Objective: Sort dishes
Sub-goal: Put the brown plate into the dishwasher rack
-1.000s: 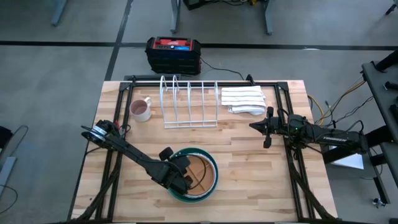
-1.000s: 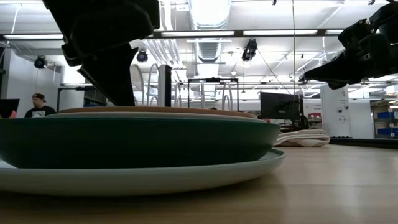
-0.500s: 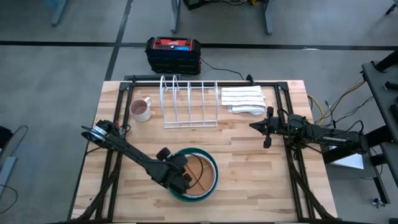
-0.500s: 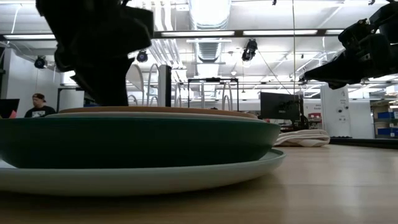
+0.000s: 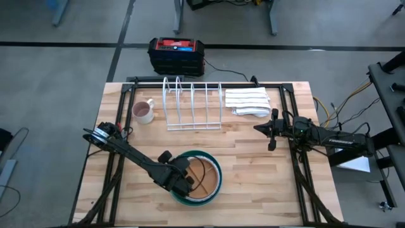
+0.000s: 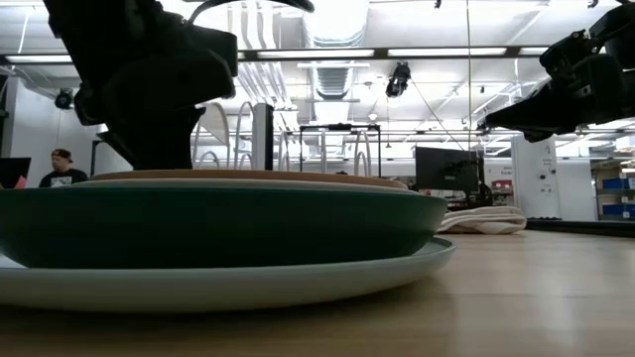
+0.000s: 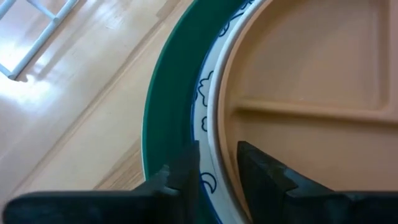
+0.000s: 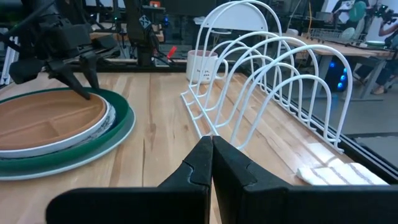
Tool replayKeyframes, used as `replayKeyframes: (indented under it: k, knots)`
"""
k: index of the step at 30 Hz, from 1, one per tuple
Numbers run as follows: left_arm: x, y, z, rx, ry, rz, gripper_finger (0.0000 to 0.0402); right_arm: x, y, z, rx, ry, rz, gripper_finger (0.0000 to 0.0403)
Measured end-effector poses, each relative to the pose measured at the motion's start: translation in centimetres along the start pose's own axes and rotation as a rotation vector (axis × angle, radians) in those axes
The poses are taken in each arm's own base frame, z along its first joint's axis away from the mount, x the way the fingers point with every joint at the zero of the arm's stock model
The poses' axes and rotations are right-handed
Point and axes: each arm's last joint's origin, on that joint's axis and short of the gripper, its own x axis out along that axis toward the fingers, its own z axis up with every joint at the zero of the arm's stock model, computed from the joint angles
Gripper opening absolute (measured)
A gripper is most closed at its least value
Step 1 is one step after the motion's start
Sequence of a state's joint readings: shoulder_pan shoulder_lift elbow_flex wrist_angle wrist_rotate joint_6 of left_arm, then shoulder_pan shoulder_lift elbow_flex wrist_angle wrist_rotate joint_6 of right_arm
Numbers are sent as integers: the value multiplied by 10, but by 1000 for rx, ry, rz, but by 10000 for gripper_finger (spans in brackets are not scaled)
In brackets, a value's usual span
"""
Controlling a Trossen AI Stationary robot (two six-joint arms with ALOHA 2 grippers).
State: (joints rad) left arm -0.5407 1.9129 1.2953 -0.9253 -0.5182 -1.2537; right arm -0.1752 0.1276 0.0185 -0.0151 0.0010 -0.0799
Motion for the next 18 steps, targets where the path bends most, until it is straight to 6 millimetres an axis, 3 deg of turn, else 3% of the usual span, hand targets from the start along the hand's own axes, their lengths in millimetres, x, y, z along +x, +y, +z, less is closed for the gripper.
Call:
replayKeyframes:
  k: [6,18]
  knots:
    - [0,0,0,-1,7,-3,12,0,0,0,0,0,0,0]
    - [-16,-3,11,-11,7,3,2,0,0,0,-1,0,0,0]
